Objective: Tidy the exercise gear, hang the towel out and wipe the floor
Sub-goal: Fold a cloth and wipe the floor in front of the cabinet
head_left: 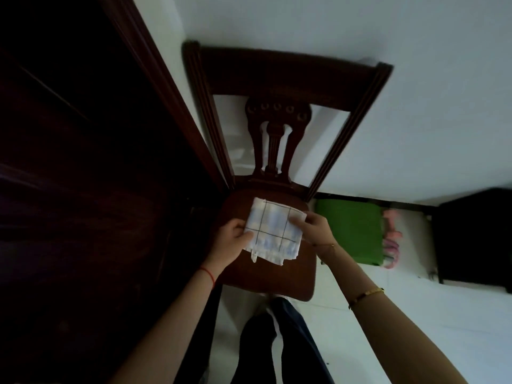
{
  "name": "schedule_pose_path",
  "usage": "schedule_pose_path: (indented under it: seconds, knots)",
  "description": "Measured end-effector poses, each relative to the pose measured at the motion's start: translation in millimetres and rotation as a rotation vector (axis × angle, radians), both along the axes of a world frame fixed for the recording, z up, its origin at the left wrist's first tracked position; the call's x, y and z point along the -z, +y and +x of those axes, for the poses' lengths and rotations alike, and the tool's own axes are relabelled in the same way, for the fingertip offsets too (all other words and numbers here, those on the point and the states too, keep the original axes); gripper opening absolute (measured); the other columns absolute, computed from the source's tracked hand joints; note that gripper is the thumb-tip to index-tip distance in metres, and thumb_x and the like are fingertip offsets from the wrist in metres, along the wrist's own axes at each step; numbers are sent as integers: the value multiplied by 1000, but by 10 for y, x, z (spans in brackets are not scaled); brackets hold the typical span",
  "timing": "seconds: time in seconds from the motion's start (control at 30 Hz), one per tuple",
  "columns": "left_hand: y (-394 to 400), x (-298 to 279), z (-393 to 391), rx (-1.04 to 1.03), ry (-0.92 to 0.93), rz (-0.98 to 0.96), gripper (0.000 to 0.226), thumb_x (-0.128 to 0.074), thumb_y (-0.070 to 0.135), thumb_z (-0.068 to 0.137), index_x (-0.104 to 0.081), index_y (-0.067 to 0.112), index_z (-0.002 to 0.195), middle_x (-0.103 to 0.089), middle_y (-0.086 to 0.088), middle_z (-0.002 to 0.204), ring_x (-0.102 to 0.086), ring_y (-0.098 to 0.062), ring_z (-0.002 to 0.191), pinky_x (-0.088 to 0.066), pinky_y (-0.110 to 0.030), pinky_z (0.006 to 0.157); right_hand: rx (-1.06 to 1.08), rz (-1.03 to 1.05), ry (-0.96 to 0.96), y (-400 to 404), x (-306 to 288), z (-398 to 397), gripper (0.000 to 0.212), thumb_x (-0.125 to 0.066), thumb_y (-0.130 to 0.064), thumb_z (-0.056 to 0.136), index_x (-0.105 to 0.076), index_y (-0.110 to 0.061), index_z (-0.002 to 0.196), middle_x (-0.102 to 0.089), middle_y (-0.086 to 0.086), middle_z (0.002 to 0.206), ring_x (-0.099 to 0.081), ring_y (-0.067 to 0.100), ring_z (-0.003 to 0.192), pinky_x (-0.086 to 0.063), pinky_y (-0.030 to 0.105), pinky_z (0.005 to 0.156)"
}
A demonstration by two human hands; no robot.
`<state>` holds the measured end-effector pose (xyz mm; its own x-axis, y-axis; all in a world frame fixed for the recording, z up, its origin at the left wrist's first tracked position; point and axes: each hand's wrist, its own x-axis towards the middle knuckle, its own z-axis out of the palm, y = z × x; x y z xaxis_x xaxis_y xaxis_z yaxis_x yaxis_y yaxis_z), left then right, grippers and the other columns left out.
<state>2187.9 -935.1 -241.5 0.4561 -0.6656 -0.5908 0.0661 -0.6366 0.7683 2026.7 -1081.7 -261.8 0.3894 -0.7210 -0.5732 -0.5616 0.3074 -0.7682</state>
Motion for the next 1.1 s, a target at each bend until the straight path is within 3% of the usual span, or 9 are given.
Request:
schedule_pose_path:
  seconds: [0.1,0.2,0.3,0.43,0.53,0.63,0.77,0.97,1.1]
  knots:
    - [108,-496,-217,43,67,-54,15,-61,11,92,-63,22,101,-71,3,98,-69,-10,89,-52,-16,66,166,86,-81,249,-411,-301,51,-71,-36,80,-62,13,90,-55,11,70,-49,19,60,-42,30,57]
    - [241,-864,-469,115,117,-78,17,-58,11,94,-64,24,103,-70,0,101,-69,-12,90,-58,-26,73,301,147,-164,560,-746,-641,24,-67,-24,88,-66,-1,93,-65,13,87,-61,24,73,-55,38,70]
    - [362,-1115,-741,216,153,-72,21,-57,16,94,-65,17,113,-69,-6,107,-69,-20,97,-59,-36,83,414,157,-253,862,-1027,-1009,15,-64,-19,90,-65,-5,93,-65,14,93,-62,27,80,-54,44,78]
    - [490,-1345,-1194,339,232,-92,26,-60,22,94,-62,14,119,-69,-9,110,-69,-22,99,-58,-34,81,545,112,-299,1236,-1290,-1569,30,-65,-20,89,-64,4,107,-65,22,102,-62,31,88,-53,51,83]
    - [534,-1469,-1609,447,290,-92,28,-63,20,93,-60,11,119,-70,-5,105,-71,-13,89,-56,-25,69,642,83,-335,1511,-1428,-2020,33,-68,-24,87,-66,1,109,-67,24,107,-66,36,93,-55,52,83]
    - [522,-1543,-2097,538,334,-85,31,-64,16,92,-58,10,121,-71,-7,107,-72,-13,88,-56,-23,67,772,82,-397,1772,-1524,-2521,25,-62,-19,91,-65,-3,109,-70,18,106,-68,32,94,-58,44,81]
    - [503,-1594,-2828,628,348,-78,36,-65,15,91,-55,8,125,-69,-13,114,-70,-25,100,-58,-32,77,928,88,-447,2095,-1595,-3217,29,-60,-16,92,-62,0,115,-68,18,106,-66,33,94,-57,47,83]
    - [597,-1607,-4133,783,354,-42,26,-66,15,90,-60,14,115,-71,-9,107,-69,-21,92,-55,-36,78,1118,52,-445,2548,-1647,-4424,26,-60,-16,91,-64,0,111,-68,18,104,-66,33,92,-55,49,85]
    - [714,-1637,-5094,865,390,-14,30,-63,10,89,-59,7,118,-70,-12,101,-68,-17,81,-56,-27,65,1200,15,-435,2860,-1722,-5278,15,-59,-17,92,-67,-6,98,-71,13,96,-68,28,86,-55,42,78]
